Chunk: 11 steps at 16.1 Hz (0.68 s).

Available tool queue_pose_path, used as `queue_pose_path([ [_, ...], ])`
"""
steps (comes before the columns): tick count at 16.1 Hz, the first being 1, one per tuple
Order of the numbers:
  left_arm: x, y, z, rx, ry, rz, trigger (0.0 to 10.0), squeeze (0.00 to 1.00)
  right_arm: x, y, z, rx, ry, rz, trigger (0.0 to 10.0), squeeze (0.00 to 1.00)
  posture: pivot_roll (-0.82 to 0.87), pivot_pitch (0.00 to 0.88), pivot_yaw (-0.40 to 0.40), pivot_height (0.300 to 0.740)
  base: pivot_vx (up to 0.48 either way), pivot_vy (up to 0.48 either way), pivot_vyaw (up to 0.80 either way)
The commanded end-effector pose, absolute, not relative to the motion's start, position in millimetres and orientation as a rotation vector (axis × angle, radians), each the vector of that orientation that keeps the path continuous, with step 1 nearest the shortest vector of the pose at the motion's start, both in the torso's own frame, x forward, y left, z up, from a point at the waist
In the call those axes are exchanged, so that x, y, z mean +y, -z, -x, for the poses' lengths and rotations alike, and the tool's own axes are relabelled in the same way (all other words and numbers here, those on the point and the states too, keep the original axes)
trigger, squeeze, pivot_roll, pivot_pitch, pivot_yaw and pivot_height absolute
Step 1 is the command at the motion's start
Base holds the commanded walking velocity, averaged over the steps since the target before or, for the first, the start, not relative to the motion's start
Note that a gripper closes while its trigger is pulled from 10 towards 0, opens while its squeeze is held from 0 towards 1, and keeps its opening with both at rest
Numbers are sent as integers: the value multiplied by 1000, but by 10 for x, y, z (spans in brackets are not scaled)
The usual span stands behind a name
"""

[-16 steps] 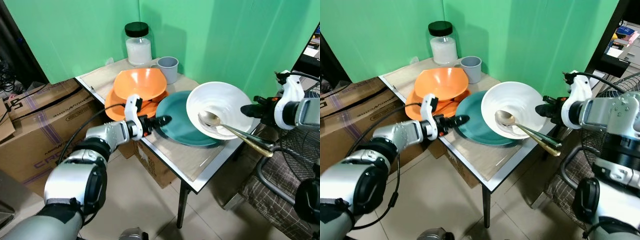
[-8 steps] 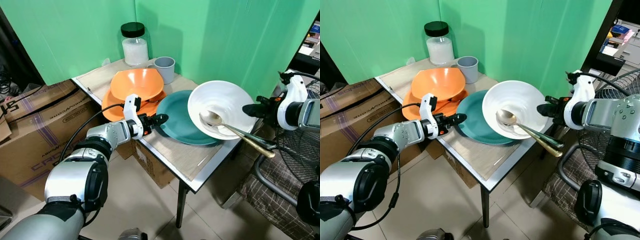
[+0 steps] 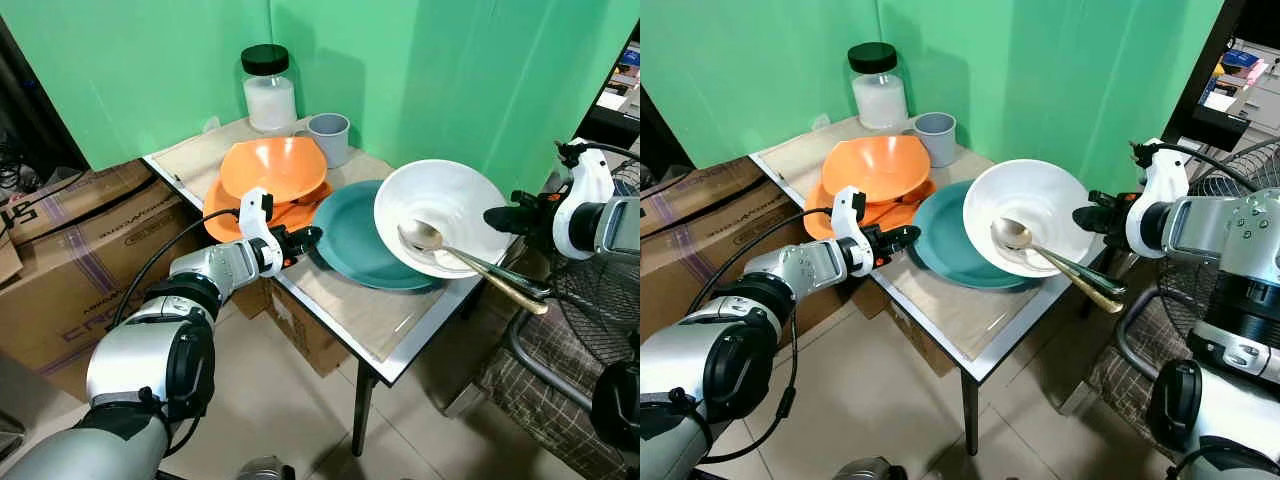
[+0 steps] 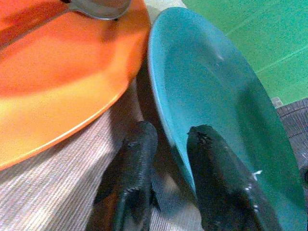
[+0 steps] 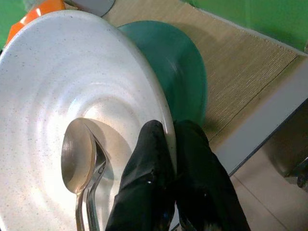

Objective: Setting the table

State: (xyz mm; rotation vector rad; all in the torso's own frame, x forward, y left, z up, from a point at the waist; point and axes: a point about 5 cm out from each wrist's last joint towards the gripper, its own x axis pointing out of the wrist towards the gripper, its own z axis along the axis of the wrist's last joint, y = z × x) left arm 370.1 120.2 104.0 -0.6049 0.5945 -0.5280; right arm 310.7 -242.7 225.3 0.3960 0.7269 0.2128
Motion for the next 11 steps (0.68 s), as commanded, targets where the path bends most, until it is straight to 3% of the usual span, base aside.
queue_pose_path([
  [1, 1230, -1061, -3717, 597, 507, 612, 0, 0, -2426, -2436, -3129, 660, -245, -416, 0, 0, -162, 0, 55, 740, 0, 0, 0],
  [11, 1205, -1037, -3709, 594, 496, 626, 0, 0, -2637, -2574, -3107, 623, -175, -429, 0, 0, -162, 0, 62, 740, 0, 0, 0],
])
